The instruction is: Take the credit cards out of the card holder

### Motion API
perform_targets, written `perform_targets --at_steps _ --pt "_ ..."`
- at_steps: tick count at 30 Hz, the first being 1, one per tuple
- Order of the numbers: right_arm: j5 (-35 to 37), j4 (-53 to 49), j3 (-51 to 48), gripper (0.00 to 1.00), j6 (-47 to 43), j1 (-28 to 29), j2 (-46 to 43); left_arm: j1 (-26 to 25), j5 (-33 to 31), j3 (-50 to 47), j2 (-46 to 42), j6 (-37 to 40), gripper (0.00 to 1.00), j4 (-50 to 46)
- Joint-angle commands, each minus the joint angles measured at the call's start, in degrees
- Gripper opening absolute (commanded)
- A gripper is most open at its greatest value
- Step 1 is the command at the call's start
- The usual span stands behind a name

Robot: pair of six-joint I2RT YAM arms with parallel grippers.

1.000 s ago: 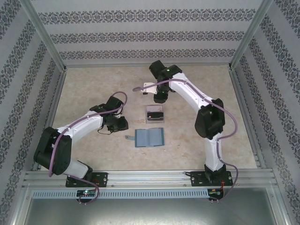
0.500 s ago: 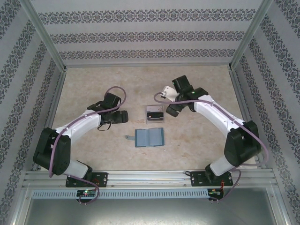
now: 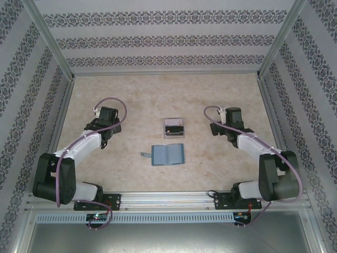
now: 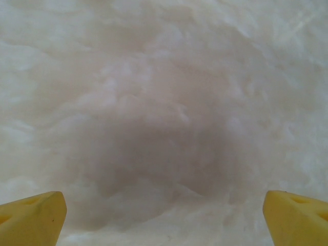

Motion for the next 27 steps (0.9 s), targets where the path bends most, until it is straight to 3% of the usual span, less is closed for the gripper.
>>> perform_targets --at_steps 1,8,13,16,22,23,25,27 --pt "0.69 13.45 -1.91 0.98 6.88 -0.14 0.21 1.96 -5.0 -2.67 -1.2 5.82 1.0 11.94" --pt "2.14 27.31 -5.91 0.98 8.86 -0.4 0.85 6.43 7.39 -14.27 2.66 11.66 1.0 41.78" --pt "0.18 38.46 -9.3 0.98 9.18 -2.66 4.2 6.97 12.06 -16.08 5.11 16.38 1.0 51.44" --pt "-2.37 45.13 -11.5 0.98 10.11 -4.05 7.27 8.11 13.45 -19.02 9.69 16.64 1.0 62.49" --pt "-2.72 47.15 -12.07 0.98 9.61 -3.85 7.98 8.12 17.86 -19.31 11.8 17.64 1.0 63.43" --pt "-2.69 47.08 -12.07 0.98 9.58 -3.83 7.93 8.14 17.27 -21.02 14.0 18.13 1.0 70.08" --pt "-2.53 47.12 -12.07 0.98 9.59 -3.83 7.95 8.21 16.27 -20.28 12.45 16.93 1.0 65.74" --pt "-2.57 47.12 -12.07 0.98 9.53 -3.83 7.92 8.07 16.14 -20.58 13.42 17.78 1.0 68.21"
